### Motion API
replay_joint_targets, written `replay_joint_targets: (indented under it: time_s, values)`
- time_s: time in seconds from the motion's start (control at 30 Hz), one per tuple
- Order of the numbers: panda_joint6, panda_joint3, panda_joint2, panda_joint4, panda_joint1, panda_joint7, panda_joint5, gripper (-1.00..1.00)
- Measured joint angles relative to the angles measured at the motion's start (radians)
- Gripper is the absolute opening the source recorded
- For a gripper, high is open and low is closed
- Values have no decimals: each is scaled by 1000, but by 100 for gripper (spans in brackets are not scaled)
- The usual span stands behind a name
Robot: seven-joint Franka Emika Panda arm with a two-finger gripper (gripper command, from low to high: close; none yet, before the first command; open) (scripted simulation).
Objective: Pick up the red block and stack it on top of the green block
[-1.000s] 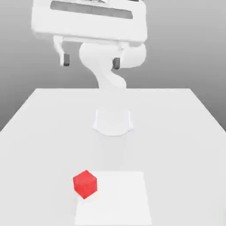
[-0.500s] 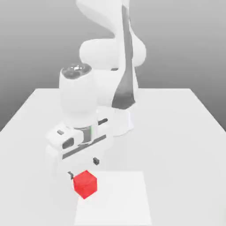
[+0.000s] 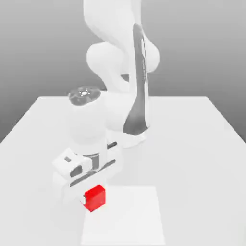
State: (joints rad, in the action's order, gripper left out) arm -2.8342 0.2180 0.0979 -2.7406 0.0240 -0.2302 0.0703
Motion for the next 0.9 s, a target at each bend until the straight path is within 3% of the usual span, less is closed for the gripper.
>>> replay_joint_targets:
  time_s: [0.1,0.6,0.73,0.77,0.9]
  values:
    - [74,-18,-37,38,52,56,-51,-100]
    - [333,-287,215,548,437,305,-117,-100]
    - [290,-315,342,632,506,353,-142,-100]
    - [263,-312,373,637,512,357,-147,100]
    - [263,-312,373,637,512,357,-147,100]
